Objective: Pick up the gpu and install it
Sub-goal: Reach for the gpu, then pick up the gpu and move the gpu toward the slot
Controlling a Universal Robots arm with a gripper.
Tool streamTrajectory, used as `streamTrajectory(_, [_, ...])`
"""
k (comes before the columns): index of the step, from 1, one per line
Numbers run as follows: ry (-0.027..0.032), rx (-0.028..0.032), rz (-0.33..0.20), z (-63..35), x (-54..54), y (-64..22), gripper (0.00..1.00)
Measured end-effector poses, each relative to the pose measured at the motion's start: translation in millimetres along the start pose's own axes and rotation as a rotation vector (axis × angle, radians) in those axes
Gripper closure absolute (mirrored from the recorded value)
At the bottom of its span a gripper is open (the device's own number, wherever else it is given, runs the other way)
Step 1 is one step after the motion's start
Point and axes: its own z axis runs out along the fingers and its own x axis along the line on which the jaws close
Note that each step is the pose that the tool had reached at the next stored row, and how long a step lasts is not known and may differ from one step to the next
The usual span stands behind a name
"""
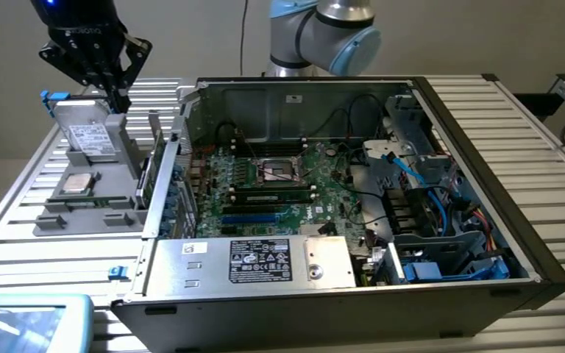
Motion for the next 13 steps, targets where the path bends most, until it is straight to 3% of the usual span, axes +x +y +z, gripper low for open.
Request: streamTrajectory(13, [-0.0007,-0.0003,0.0,0.5,0.7,0.0,0.88])
